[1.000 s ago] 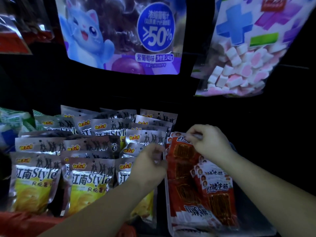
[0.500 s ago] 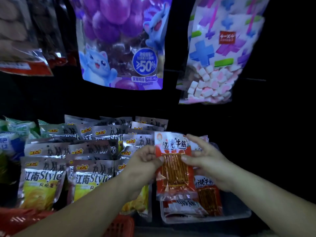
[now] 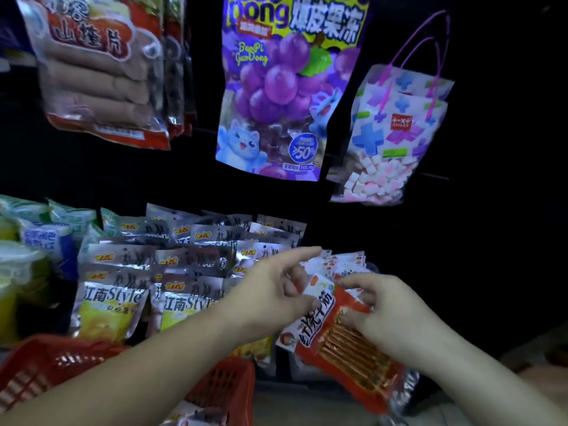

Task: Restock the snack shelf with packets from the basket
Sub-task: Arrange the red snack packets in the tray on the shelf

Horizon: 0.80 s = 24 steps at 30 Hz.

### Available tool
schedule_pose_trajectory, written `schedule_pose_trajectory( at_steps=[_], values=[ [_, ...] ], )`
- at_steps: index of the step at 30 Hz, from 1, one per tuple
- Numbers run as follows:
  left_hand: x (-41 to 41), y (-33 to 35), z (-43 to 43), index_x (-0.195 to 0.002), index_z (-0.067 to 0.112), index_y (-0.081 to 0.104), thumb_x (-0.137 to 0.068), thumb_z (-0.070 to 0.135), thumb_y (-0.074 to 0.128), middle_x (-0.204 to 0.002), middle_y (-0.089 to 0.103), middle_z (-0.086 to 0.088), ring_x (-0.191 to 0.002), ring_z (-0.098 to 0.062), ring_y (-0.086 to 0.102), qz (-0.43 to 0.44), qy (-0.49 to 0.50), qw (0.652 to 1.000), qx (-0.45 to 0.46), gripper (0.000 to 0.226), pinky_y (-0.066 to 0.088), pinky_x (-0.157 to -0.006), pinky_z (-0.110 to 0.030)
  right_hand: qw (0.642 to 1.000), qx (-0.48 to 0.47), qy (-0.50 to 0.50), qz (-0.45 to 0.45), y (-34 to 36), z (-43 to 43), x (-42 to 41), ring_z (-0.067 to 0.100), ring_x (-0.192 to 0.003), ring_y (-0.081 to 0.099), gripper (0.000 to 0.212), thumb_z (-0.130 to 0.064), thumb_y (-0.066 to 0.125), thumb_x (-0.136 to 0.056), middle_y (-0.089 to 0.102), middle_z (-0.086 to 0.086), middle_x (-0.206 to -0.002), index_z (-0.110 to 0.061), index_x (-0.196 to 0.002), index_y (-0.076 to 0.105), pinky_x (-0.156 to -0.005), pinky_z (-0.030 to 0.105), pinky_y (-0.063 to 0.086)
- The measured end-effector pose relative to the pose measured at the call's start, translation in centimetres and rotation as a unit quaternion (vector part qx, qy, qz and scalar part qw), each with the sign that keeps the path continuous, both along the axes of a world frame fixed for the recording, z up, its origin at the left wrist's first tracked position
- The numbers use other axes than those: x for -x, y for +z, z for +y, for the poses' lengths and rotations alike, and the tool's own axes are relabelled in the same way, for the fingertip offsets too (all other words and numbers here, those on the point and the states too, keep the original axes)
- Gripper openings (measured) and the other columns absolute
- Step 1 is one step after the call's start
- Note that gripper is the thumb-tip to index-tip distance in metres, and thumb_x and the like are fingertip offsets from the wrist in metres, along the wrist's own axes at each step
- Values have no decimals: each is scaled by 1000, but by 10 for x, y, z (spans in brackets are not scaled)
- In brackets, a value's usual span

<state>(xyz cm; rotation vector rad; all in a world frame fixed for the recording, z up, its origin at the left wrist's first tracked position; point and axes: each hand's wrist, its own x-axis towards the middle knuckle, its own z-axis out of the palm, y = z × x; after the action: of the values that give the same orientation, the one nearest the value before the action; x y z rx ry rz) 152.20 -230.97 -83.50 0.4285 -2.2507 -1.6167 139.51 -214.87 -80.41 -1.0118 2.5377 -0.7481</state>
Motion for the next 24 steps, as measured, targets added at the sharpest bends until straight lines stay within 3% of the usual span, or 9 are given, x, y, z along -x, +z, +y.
schedule_pose_trajectory(
  at_steps=[7, 8, 9, 11, 12, 14, 18, 22, 24],
  values=[
    [-16, -1, -8, -131, 28, 62, -98, 12, 68, -101, 52, 0, -68, 12, 33, -7, -7, 999, 33, 37, 43, -67, -9, 987, 114, 32, -108, -15, -1, -19, 7, -76, 73, 47, -4, 76, -90, 73, -10, -75, -37, -122, 65, -75, 24, 60],
    [-17, 0, -10, -131, 28, 61, -100, 12, 65, -117, 58, 5, -108, 9, 9, -7, -9, 1000, 16, 36, 41, -74, 0, 987, 114, 38, -107, -16, -2, -18, 5, -81, 73, 47, -5, 74, -92, 74, -8, -78, -38, -123, 64, -76, 23, 60],
    [-16, 1, -13, -132, 31, 59, -101, 12, 63, -135, 56, 13, -125, 27, 38, -7, -9, 1000, -2, 37, 37, -80, 7, 987, 110, 45, -107, -17, -4, -16, 3, -86, 72, 45, -6, 71, -94, 74, -9, -84, -41, -122, 64, -77, 22, 60],
    [-15, 3, -17, -136, 40, 54, -102, 16, 61, -152, 43, 20, -137, 16, 30, -11, -7, 1000, -19, 42, 34, -88, 7, 986, 105, 52, -121, -14, -5, -14, -2, -91, 71, 43, -7, 66, -98, 75, -12, -93, -47, -114, 63, -73, 22, 61],
    [-14, 2, -19, -140, 44, 50, -103, 18, 61, -152, 42, 24, -136, 9, 39, -15, -4, 1000, -3, 47, 38, -88, 3, 984, 108, 53, -135, -14, -5, -13, -3, -92, 70, 43, -6, 64, -99, 75, -13, -94, -46, -114, 63, -71, 21, 61],
    [-12, -1, -23, -147, 54, 38, -101, 24, 64, -133, 45, 30, -101, 1, 60, -37, 0, 997, 67, 61, 46, -74, -8, 978, 122, 55, -162, -14, -6, -10, -1, -94, 71, 45, -4, 63, -99, 76, -9, -97, -42, -122, 64, -73, 22, 61],
    [-6, -10, -25, -146, 52, 42, -94, 25, 73, -92, 47, 18, -70, -11, 52, -38, 37, 989, 139, 66, 41, -62, -18, 968, 133, 77, -200, -18, -7, -7, 1, -103, 68, 57, 1, 58, -100, 70, -6, -111, -47, -131, 60, -79, 28, 63],
    [-4, -14, -28, -148, 53, 36, -91, 37, 74, -106, 55, 19, -78, -9, 59, -41, 91, 982, 162, 70, 44, -70, -23, 965, 154, 56, -205, -25, -11, -1, 29, -115, 67, 67, 0, 57, -101, 59, -1, -133, -60, -131, 58, -84, 55, 62],
    [-5, -15, -31, -144, 50, 42, -88, 38, 78, -107, 58, 12, -75, -7, 63, -62, 119, 983, 124, 68, 48, -65, -25, 969, 172, 32, -175, -28, -13, 3, 34, -134, 54, 67, -2, 59, -101, 49, -1, -146, -61, -134, 54, -89, 46, 60]
  ],
)
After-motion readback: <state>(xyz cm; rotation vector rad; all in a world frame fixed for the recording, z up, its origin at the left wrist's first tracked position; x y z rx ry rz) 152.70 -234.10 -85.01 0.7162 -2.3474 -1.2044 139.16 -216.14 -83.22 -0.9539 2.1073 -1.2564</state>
